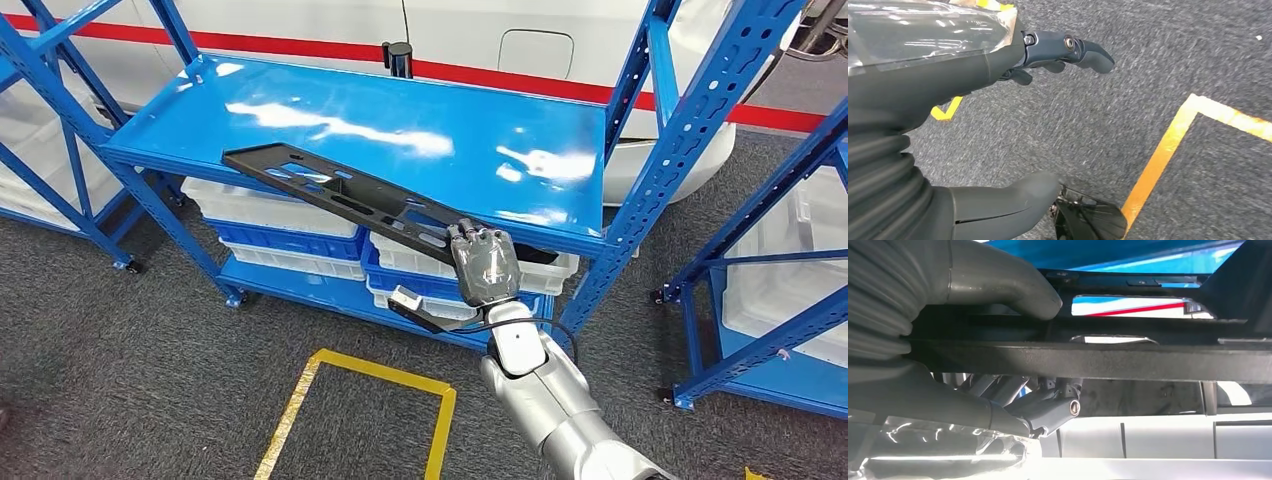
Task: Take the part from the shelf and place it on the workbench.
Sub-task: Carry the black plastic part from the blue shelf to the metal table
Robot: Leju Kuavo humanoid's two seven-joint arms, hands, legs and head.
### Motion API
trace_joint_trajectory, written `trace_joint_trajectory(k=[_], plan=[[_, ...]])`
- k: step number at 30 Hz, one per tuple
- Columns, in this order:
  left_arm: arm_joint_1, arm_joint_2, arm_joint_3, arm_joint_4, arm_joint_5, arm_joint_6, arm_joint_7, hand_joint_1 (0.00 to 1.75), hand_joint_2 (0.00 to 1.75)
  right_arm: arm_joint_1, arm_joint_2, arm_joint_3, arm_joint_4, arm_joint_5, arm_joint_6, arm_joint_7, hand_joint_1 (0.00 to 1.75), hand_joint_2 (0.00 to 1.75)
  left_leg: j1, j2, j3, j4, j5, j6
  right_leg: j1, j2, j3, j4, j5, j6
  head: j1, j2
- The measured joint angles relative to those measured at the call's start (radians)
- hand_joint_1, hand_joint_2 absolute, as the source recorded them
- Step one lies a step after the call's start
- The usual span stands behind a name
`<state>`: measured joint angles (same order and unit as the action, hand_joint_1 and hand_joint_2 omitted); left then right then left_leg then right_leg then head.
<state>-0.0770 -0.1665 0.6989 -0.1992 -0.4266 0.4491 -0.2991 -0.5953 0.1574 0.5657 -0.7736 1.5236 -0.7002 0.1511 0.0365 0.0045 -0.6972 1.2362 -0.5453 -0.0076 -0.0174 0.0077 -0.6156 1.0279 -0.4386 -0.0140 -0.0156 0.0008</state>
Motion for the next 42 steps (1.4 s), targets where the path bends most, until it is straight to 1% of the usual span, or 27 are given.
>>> trace_joint_trajectory(k=[2, 3, 4, 6, 8, 9, 10, 12, 13, 14, 15, 16, 17, 18, 19, 21, 23, 24, 25, 27, 28, 29, 31, 33, 35, 38, 42], plan=[[-0.002, 0.002, 0.000, 0.000, 0.000, 0.000, 0.000, 0.00, 1.75, 0.000, 0.001, 0.000, 0.000, 0.000, 0.000, 0.000, 1.75, 1.75, -0.009, -0.002, 0.091, -0.134, 0.039, 0.021, 0.005, 0.001, -0.005, -0.001, 0.008, 0.004, 0.001, 0.000], [-0.003, 0.003, 0.000, 0.000, 0.000, 0.000, 0.000, 0.00, 1.75, -0.001, 0.002, 0.000, 0.000, 0.000, 0.000, 0.000, 1.75, 1.75, -0.015, -0.001, 0.121, -0.185, 0.050, 0.030, 0.005, 0.000, -0.006, -0.002, 0.012, 0.007, 0.002, 0.000], [-0.004, 0.004, 0.000, -0.001, 0.000, 0.000, 0.001, 0.00, 1.75, -0.001, 0.003, 0.000, 0.000, 0.000, 0.000, 0.000, 1.75, 1.75, -0.020, 0.000, 0.135, -0.211, 0.053, 0.036, 0.004, -0.001, -0.007, -0.003, 0.015, 0.012, 0.003, 0.000], [-0.005, 0.004, 0.000, -0.001, 0.000, 0.000, 0.001, 0.00, 1.75, -0.002, 0.005, 0.000, 0.000, 0.000, 0.000, 0.000, 1.75, 1.75, -0.029, 0.002, 0.133, -0.221, 0.062, 0.044, 0.003, -0.004, -0.009, -0.010, 0.024, 0.025, 0.002, 0.000], [-0.005, 0.003, 0.000, -0.001, 0.000, 0.000, 0.002, 0.00, 1.75, -0.002, 0.006, 0.000, 0.000, 0.000, 0.000, 0.000, 1.75, 1.75, -0.027, 0.005, 0.136, -0.242, 0.083, 0.052, 0.005, -0.005, -0.020, 0.003, 0.017, 0.032, 0.003, 0.000], [-0.005, 0.003, 0.000, -0.001, 0.000, 0.000, 0.002, 0.00, 1.75, -0.002, 0.006, 0.001, 0.000, 0.000, 0.000, -0.002, 1.75, 1.75, -0.025, 0.007, 0.135, -0.253, 0.095, 0.055, 0.006, -0.006, -0.035, 0.034, -0.003, 0.030, 0.005, 0.000], [-0.006, 0.002, 0.000, -0.001, 0.000, 0.000, 0.003, 0.00, 1.75, -0.001, 0.006, 0.001, 0.000, 0.000, 0.000, -0.004, 1.75, 1.75, -0.023, 0.008, 0.132, -0.259, 0.105, 0.057, 0.006, -0.006, -0.057, 0.087, -0.035, 0.025, 0.007, 0.000], [-0.006, 0.001, 0.000, -0.001, 0.000, 0.000, 0.004, 0.00, 1.75, 0.002, 0.006, 0.001, 0.000, 0.000, 0.001, -0.011, 1.75, 1.75, -0.025, 0.008, 0.118, -0.260, 0.115, 0.059, 0.005, -0.006, -0.106, 0.217, -0.103, 0.019, 0.009, 0.000], [-0.005, 0.000, 0.000, -0.001, 0.000, 0.000, 0.005, 0.00, 1.75, 0.004, 0.006, 0.001, 0.001, 0.000, 0.001, -0.014, 1.75, 1.75, -0.026, 0.008, 0.112, -0.260, 0.120, 0.058, 0.004, -0.006, -0.117, 0.259, -0.121, 0.023, 0.010, 0.000], [-0.005, 0.000, 0.000, -0.001, 0.000, 0.000, 0.005, 0.00, 1.75, 0.005, 0.006, 0.001, 0.002, 0.000, 0.002, -0.018, 1.75, 1.75, -0.026, 0.008, 0.106, -0.258, 0.123, 0.056, 0.004, -0.006, -0.109, 0.265, -0.125, 0.030, 0.011, 0.000], [-0.005, -0.001, 0.000, -0.001, 0.000, 0.000, 0.005, 0.00, 1.75, 0.006, 0.007, 0.001, 0.003, 0.000, 0.002, -0.021, 1.75, 1.75, -0.026, 0.008, 0.101, -0.256, 0.126, 0.054, 0.003, -0.006, -0.079, 0.228, -0.114, 0.039, 0.012, 0.000], [-0.004, -0.002, 0.000, -0.001, -0.001, -0.002, 0.004, 0.00, 1.75, 0.006, 0.009, 0.001, 0.004, 0.000, 0.002, -0.025, 1.75, 1.75, -0.026, 0.008, 0.097, -0.252, 0.128, 0.052, 0.002, -0.007, -0.031, 0.155, -0.093, 0.047, 0.013, 0.000], [-0.004, -0.002, 0.000, -0.001, -0.002, -0.004, 0.001, 0.00, 1.75, 0.005, 0.012, 0.001, 0.004, 0.000, 0.002, -0.029, 1.75, 1.75, -0.027, 0.008, 0.092, -0.246, 0.128, 0.049, 0.001, -0.008, 0.014, 0.080, -0.077, 0.049, 0.013, 0.000], [-0.005, -0.002, 0.000, -0.001, -0.003, -0.007, -0.002, 0.00, 1.75, 0.003, 0.015, 0.000, 0.005, 0.000, 0.002, -0.034, 1.75, 1.75, -0.029, 0.008, 0.087, -0.239, 0.128, 0.045, 0.002, -0.008, 0.047, 0.021, -0.064, 0.047, 0.013, 0.000], [-0.005, -0.002, 0.000, -0.001, -0.003, -0.008, -0.006, 0.00, 1.75, 0.001, 0.019, -0.001, 0.005, 0.000, 0.002, -0.039, 1.75, 1.75, -0.030, 0.008, 0.082, -0.233, 0.129, 0.039, 0.003, -0.008, 0.064, -0.012, -0.057, 0.041, 0.013, 0.000], [-0.004, -0.001, 0.000, -0.001, -0.003, -0.009, -0.010, 0.00, 1.75, -0.002, 0.026, -0.006, 0.007, 0.000, 0.001, -0.047, 1.75, 1.75, -0.031, 0.008, 0.075, -0.229, 0.135, 0.027, 0.006, -0.007, 0.064, -0.018, -0.050, 0.026, 0.012, 0.000], [-0.003, 0.000, 0.000, -0.001, -0.003, -0.009, -0.011, 0.00, 1.75, -0.004, 0.030, -0.011, 0.009, 0.000, 0.001, -0.052, 1.75, 1.75, -0.026, 0.006, 0.067, -0.220, 0.128, 0.015, -0.002, -0.007, 0.061, -0.020, -0.040, 0.012, 0.011, 0.000], [-0.003, 0.001, 0.000, -0.001, -0.003, -0.009, -0.011, 0.00, 1.75, -0.005, 0.033, -0.012, 0.009, 0.000, 0.001, -0.053, 1.75, 1.75, -0.024, 0.004, 0.056, -0.196, 0.108, 0.010, -0.006, -0.007, 0.060, -0.022, -0.035, 0.006, 0.009, 0.000], [-0.003, 0.002, 0.000, -0.001, -0.003, -0.009, -0.011, 0.00, 1.75, -0.005, 0.035, -0.013, 0.010, 0.000, 0.001, -0.054, 1.75, 1.75, -0.021, 0.003, 0.037, -0.150, 0.075, 0.004, -0.009, -0.007, 0.057, -0.023, -0.031, 0.000, 0.007, 0.000], [-0.002, 0.003, 0.000, -0.001, -0.003, -0.008, -0.011, 0.00, 1.75, -0.006, 0.039, -0.014, 0.013, 0.000, 0.001, -0.058, 1.75, 1.75, -0.018, 0.002, -0.015, -0.020, 0.002, -0.007, -0.008, -0.008, 0.050, -0.022, -0.026, -0.004, 0.003, 0.000], [-0.001, 0.003, 0.000, -0.001, -0.002, -0.008, -0.011, 0.00, 1.75, -0.006, 0.040, -0.014, 0.015, 0.000, 0.001, -0.061, 1.75, 1.75, -0.016, 0.002, -0.034, 0.030, -0.018, -0.011, -0.007, -0.008, 0.047, -0.022, -0.024, -0.004, 0.003, 0.000], [0.000, 0.004, 0.000, -0.001, 0.000, -0.008, -0.011, 0.00, 1.75, -0.005, 0.040, -0.015, 0.017, 0.000, 0.001, -0.065, 1.75, 1.75, -0.014, 0.002, -0.037, 0.048, -0.020, -0.012, -0.006, -0.008, 0.044, -0.022, -0.022, -0.002, 0.003, 0.000], [0.002, 0.004, 0.000, -0.001, 0.005, -0.007, -0.012, 0.00, 1.75, -0.005, 0.040, -0.016, 0.019, 0.000, 0.001, -0.070, 1.75, 1.75, -0.013, 0.002, -0.002, -0.002, 0.014, -0.010, -0.006, -0.007, 0.041, -0.022, -0.018, 0.001, 0.002, 0.000], [0.002, 0.004, 0.001, -0.001, 0.007, -0.006, -0.013, 0.00, 1.75, -0.006, 0.043, -0.016, 0.019, 0.000, 0.001, -0.076, 1.75, 1.75, -0.012, 0.001, 0.070, -0.123, 0.059, -0.005, -0.006, -0.006, 0.041, -0.022, -0.016, 0.005, 0.003, 0.000], [0.000, 0.004, 0.001, -0.001, 0.009, -0.006, -0.016, 0.00, 1.75, -0.009, 0.047, -0.017, 0.019, 0.000, 0.001, -0.080, 1.75, 1.75, -0.018, -0.002, 0.121, -0.214, 0.082, 0.005, -0.001, -0.006, 0.038, -0.022, -0.012, 0.012, 0.003, 0.000], [0.000, 0.004, 0.001, -0.001, 0.009, -0.006, -0.019, 0.00, 1.75, -0.013, 0.052, -0.019, 0.020, 0.000, 0.001, -0.080, 1.75, 1.75, -0.026, -0.004, 0.122, -0.228, 0.084, 0.015, 0.001, -0.007, 0.032, -0.023, -0.006, 0.023, 0.003, 0.000], [0.000, 0.004, 0.001, -0.001, 0.009, -0.007, -0.019, 0.00, 1.75, -0.013, 0.052, -0.019, 0.020, 0.000, 0.001, -0.080, 1.75, 1.75, -0.027, -0.005, 0.122, -0.228, 0.084, 0.016, 0.001, -0.007, 0.032, -0.024, -0.006, 0.024, 0.003, 0.000]])
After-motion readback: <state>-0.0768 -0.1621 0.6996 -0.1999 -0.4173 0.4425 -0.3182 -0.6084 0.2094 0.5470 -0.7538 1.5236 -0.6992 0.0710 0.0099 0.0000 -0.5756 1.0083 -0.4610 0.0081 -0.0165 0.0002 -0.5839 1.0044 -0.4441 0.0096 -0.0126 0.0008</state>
